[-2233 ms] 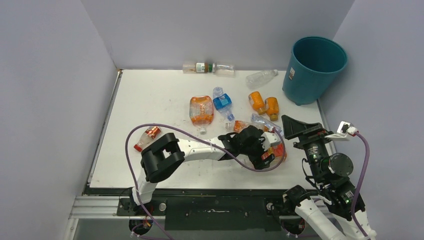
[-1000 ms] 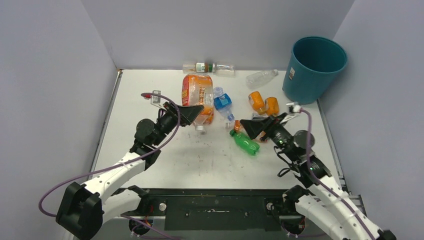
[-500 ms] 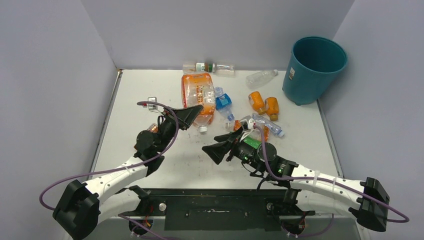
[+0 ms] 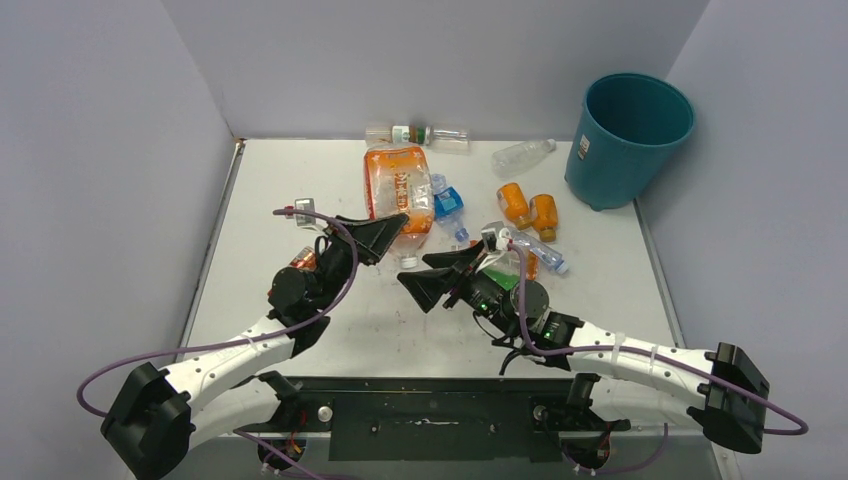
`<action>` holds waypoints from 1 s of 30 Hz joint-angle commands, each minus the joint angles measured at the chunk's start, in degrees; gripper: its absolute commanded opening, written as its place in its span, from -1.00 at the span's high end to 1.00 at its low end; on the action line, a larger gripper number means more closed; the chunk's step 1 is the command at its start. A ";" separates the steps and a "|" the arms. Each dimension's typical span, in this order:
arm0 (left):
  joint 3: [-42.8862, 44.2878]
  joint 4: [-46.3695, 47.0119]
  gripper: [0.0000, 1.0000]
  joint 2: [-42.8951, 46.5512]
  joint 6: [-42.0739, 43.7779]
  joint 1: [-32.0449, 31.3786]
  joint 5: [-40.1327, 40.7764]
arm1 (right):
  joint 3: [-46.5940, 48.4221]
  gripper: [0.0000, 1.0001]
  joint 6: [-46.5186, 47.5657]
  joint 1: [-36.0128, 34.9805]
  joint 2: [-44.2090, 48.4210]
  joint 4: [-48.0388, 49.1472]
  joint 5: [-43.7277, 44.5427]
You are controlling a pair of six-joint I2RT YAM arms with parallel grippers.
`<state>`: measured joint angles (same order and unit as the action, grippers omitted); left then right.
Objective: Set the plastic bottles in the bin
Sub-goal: Pick up the plastic bottle at the center of the board.
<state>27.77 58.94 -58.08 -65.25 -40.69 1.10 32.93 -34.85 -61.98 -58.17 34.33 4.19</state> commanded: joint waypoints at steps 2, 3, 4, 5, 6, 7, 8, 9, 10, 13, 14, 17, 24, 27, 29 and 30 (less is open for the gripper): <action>-0.35 2.53 1.00 1.71 2.23 -0.40 -0.29 | 3.55 -0.71 0.78 -0.08 -0.63 5.90 1.22; -0.68 2.68 1.00 1.74 2.31 -0.44 -0.17 | 3.89 -0.70 0.70 -0.08 -0.89 5.92 1.06; -0.89 2.80 1.00 1.79 2.32 -0.44 -0.14 | 4.35 -0.70 0.71 -0.08 -1.26 5.86 0.82; -0.95 2.84 1.00 1.71 2.32 -0.44 -0.14 | 4.80 -0.69 0.67 -0.08 -1.74 5.89 0.58; -0.96 2.85 1.00 1.60 2.32 -0.43 -0.28 | 5.32 -0.66 0.64 -0.08 -2.20 5.87 0.30; -0.89 2.81 1.00 1.51 2.39 -0.49 -0.70 | 5.69 -0.61 0.45 -0.08 -2.80 5.89 0.11; -0.76 2.78 1.00 1.49 2.60 -0.52 -1.01 | 6.12 -0.52 0.16 -0.08 -3.35 5.74 -0.14; -0.60 2.51 1.00 1.48 2.78 -0.51 -1.09 | 6.62 -0.34 -0.12 -0.08 -4.04 5.49 -0.41; -0.44 2.19 1.00 1.53 3.26 -0.60 -1.10 | 7.03 -0.13 -0.45 -0.08 -4.58 5.22 -0.91; 0.81 -0.84 1.00 2.20 6.12 -0.95 -3.58 | 7.84 0.23 -1.56 0.08 -5.89 4.49 -2.36; 1.28 -2.24 1.00 2.50 6.90 -1.04 -4.12 | 7.99 0.36 -1.86 0.28 -6.04 4.13 -2.92; 2.23 -6.11 -0.11 4.37 10.60 -0.77 -5.94 | 8.30 0.87 -2.71 1.05 -4.59 0.90 -3.70; 5.05 -28.63 -0.92 20.95 34.60 0.57 2.05 | 13.60 0.89 -2.52 9.11 7.38 -30.75 -6.43; 7.35 -36.72 -0.92 24.79 52.68 0.17 -0.29 | 20.25 0.89 -0.47 14.28 9.49 -48.99 -9.86; 10.63 -44.62 -0.92 24.73 64.62 -0.82 -4.25 | 25.39 0.89 0.56 16.15 8.47 -58.74 -11.76; 12.10 -48.35 -0.92 24.34 70.82 -1.70 -5.89 | 27.72 0.90 0.66 16.60 7.41 -63.13 -12.44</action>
<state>33.36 26.22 -33.52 -23.07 -40.62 0.36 51.44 -36.69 -47.62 -49.95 -5.87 -3.29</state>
